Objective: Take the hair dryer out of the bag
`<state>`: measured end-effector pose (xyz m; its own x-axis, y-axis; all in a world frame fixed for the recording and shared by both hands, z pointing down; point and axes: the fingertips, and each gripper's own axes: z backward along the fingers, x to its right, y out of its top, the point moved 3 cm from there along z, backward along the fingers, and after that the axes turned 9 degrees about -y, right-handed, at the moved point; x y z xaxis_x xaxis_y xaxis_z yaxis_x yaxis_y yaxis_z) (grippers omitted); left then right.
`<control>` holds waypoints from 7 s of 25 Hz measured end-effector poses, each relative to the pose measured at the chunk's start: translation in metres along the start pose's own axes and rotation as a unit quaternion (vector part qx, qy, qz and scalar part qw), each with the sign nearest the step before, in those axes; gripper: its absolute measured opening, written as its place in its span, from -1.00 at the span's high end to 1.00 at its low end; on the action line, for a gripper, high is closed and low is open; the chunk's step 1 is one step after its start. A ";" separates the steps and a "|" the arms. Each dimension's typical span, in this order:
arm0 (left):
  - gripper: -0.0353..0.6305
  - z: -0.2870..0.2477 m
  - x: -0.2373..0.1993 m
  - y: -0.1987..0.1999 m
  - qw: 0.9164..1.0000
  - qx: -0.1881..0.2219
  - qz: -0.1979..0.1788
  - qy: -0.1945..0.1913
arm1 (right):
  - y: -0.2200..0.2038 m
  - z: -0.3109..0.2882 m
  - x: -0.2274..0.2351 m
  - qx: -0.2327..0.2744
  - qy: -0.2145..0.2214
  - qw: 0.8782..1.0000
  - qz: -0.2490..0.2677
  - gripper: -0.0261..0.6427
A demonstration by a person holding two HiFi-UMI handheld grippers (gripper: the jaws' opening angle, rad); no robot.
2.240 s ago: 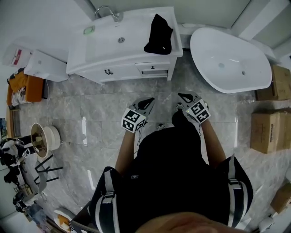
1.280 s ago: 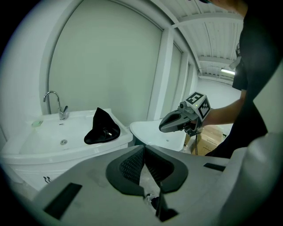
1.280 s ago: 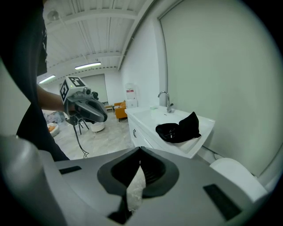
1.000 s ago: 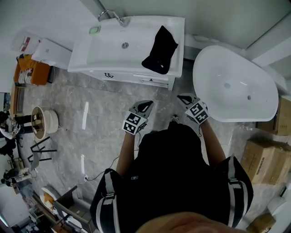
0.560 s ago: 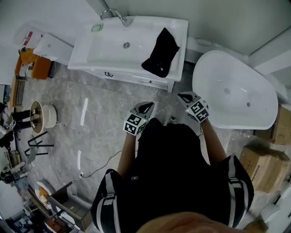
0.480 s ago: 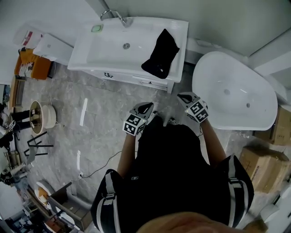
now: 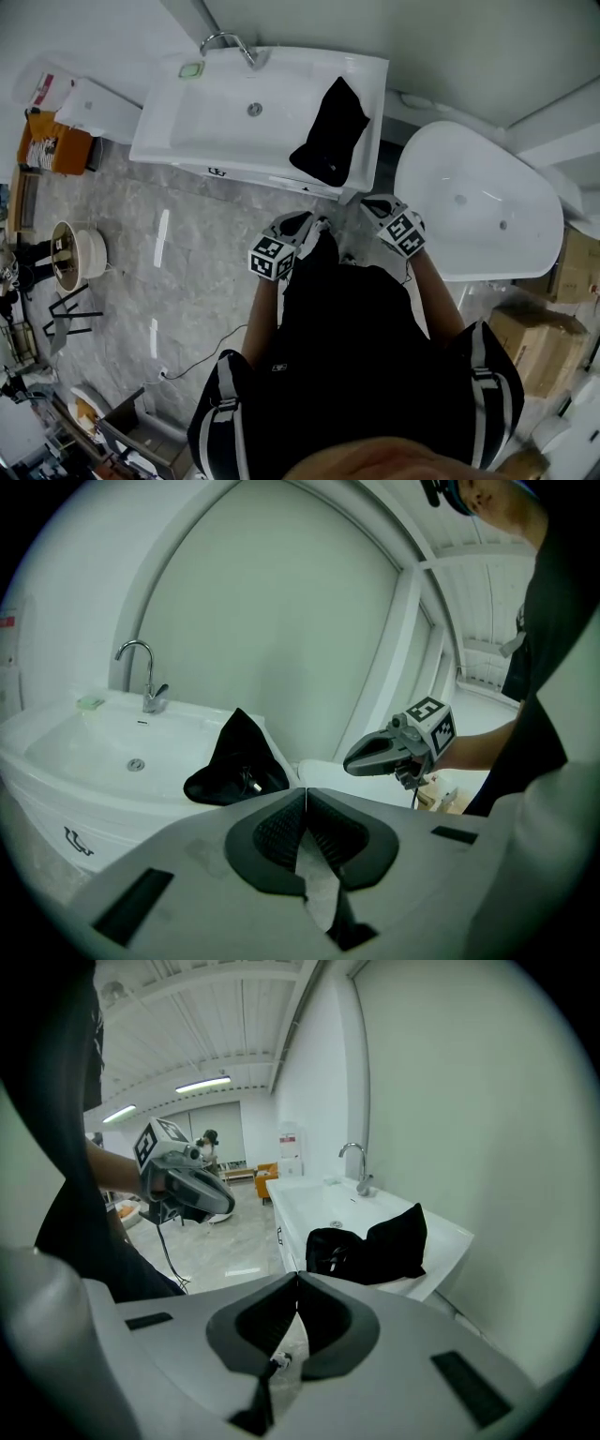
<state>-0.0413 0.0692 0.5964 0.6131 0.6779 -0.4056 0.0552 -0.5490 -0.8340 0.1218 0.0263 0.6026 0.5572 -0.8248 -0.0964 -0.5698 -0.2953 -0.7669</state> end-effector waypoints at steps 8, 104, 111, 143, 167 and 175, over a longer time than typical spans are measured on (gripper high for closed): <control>0.84 -0.037 -0.049 0.031 0.998 -0.029 -0.022 -0.044 | 0.033 -0.031 0.051 -0.004 -0.024 1.000 0.008 0.75; 0.41 -0.210 -0.169 0.043 0.985 -0.171 -0.016 -0.016 | 0.069 -0.113 0.183 -0.020 0.102 0.972 -0.212 0.72; 0.41 -0.193 -0.163 0.050 0.986 -0.163 -0.031 -0.011 | 0.078 -0.107 0.185 -0.026 0.089 0.971 -0.221 0.72; 0.82 -0.131 -0.201 0.054 0.987 -0.114 -0.019 0.107 | 0.038 -0.087 0.140 -0.067 -0.082 0.985 -0.134 0.16; 0.75 -0.113 -0.104 0.102 0.966 -0.054 -0.226 0.111 | 0.114 -0.156 0.141 -0.093 0.009 0.994 0.051 0.70; 0.76 -0.182 -0.119 0.057 0.961 -0.174 -0.206 0.058 | 0.111 -0.152 0.138 -0.108 0.019 0.993 0.054 0.70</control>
<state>0.0322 -0.1314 0.6649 0.5658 0.8246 -0.0063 0.5597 -0.3896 -0.7314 0.0430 -0.1936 0.6007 0.4652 -0.8735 -0.1433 -0.7430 -0.2973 -0.5997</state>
